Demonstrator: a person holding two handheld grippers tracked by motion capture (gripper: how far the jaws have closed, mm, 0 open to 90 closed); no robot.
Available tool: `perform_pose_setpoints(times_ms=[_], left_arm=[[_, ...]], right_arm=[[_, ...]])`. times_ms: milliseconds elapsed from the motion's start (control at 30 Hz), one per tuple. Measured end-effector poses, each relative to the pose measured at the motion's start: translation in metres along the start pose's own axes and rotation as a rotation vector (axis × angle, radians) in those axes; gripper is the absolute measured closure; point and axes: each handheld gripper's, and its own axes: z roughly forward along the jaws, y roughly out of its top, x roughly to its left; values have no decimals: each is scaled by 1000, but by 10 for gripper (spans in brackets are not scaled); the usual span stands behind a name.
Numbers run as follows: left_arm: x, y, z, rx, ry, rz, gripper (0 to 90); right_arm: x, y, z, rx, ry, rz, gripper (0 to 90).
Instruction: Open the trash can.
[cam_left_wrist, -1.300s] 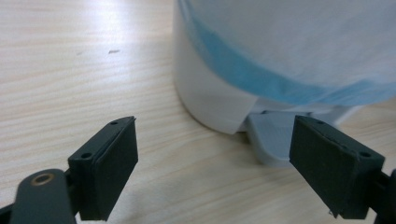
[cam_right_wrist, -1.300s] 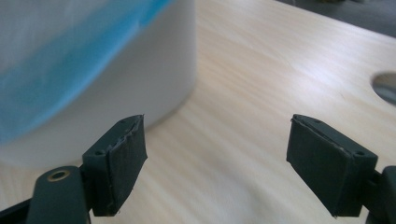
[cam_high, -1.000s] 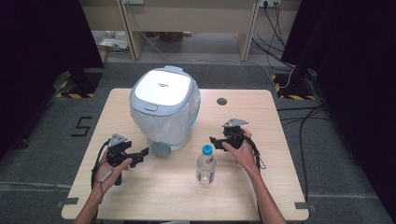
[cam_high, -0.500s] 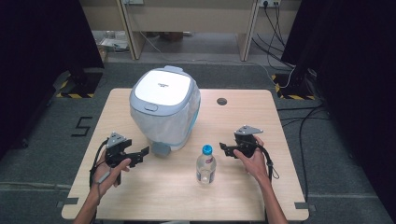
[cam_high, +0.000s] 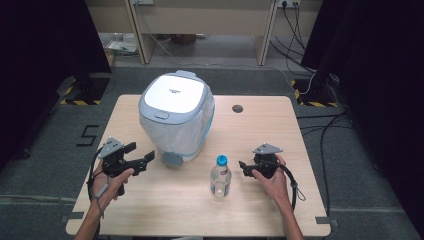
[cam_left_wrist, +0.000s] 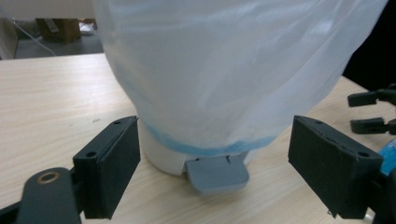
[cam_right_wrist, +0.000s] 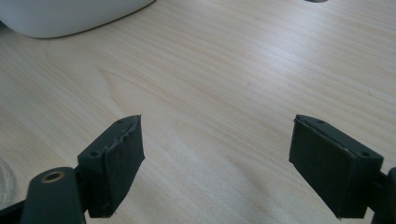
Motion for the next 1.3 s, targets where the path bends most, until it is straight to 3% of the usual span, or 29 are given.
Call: perform_pose_setpoints(times_ms=[167,267,400,600,733,800,1067,1300], left_arm=[[-4,13,-8,-17,-15,6,148],[-7,21,-13,-30,-9,38,207],[-11,32,-18,-72,-20,74,481],[-12,45,-26,-106,-37,108,775],[-12,54,-28,-108,-58,111,826],[-15,64,-30,-122,-53,149,859],[-24,85,-26,-143,-73,177,896],[-26,98,-13,-168,-92,155,896]], right_arm=[[3,-5,-3,12,-6,2,179],[3,-10,-5,18,-12,-8,175],[3,-11,-8,12,-21,-3,175],[4,-12,-6,17,-20,-12,176],[3,-13,-5,28,-24,-9,176],[2,-14,-4,35,-25,-6,176],[0,-24,-5,55,-31,8,180],[-2,-24,-7,51,-34,11,180]])
